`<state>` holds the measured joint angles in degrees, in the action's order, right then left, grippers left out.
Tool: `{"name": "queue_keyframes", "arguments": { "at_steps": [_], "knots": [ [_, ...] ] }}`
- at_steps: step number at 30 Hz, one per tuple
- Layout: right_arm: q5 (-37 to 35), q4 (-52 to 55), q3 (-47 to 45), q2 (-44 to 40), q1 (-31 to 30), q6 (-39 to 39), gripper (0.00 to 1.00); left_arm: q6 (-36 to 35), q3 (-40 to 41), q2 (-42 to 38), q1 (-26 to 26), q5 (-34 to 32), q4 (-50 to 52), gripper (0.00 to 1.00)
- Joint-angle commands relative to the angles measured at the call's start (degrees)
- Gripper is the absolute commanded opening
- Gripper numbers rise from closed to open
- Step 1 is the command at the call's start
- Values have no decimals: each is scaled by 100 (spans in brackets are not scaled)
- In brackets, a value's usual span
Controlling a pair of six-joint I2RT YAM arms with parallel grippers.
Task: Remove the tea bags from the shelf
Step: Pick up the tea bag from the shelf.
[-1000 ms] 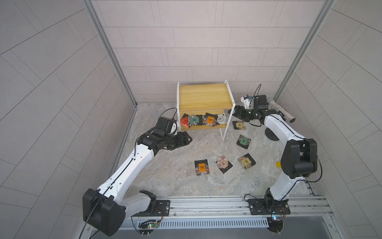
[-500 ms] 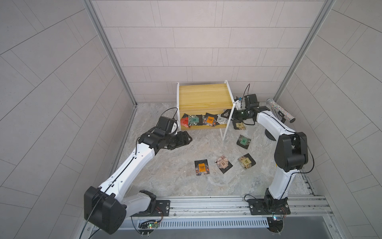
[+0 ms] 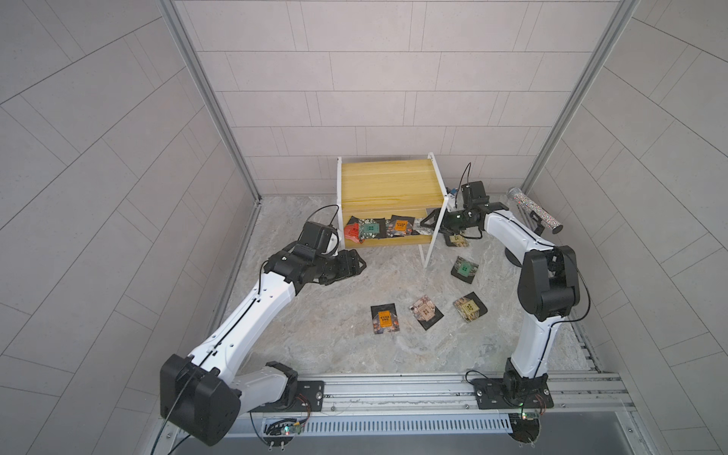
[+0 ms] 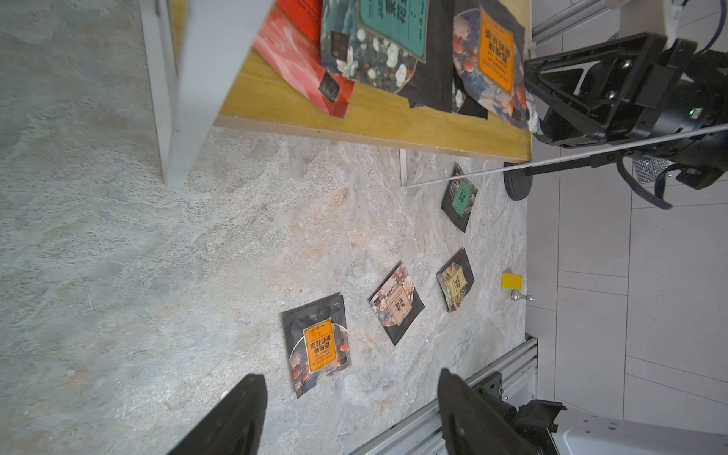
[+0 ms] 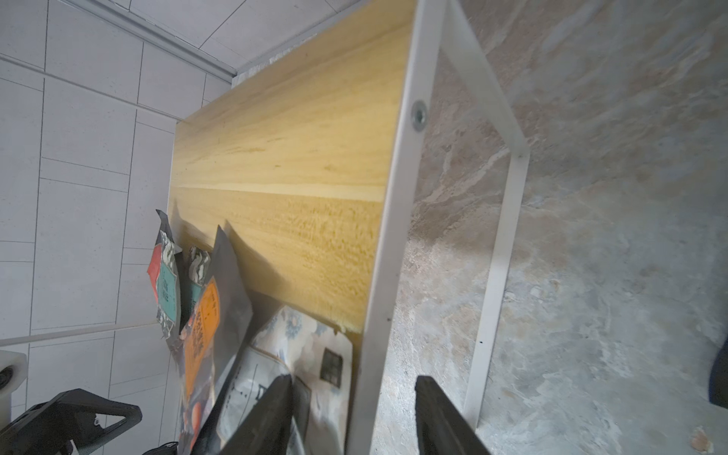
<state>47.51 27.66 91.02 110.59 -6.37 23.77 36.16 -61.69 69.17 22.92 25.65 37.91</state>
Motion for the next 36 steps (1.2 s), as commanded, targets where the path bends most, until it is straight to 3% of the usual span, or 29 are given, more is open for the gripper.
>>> {"name": "queue_keyframes", "arguments": {
  "at_steps": [1, 14, 36],
  "knots": [
    [-147, 152, 81, -10, 43, -49, 47, -61, -45, -51, 20, -45, -50, 76],
    [-27, 73, 110, -212, 188, 35, 17, -19, -19, -75, 21, -51, -49, 76],
    [33, -35, 14, -869, 453, 146, 0, 49, 43, -229, 20, -52, -47, 76]
  ]
}}
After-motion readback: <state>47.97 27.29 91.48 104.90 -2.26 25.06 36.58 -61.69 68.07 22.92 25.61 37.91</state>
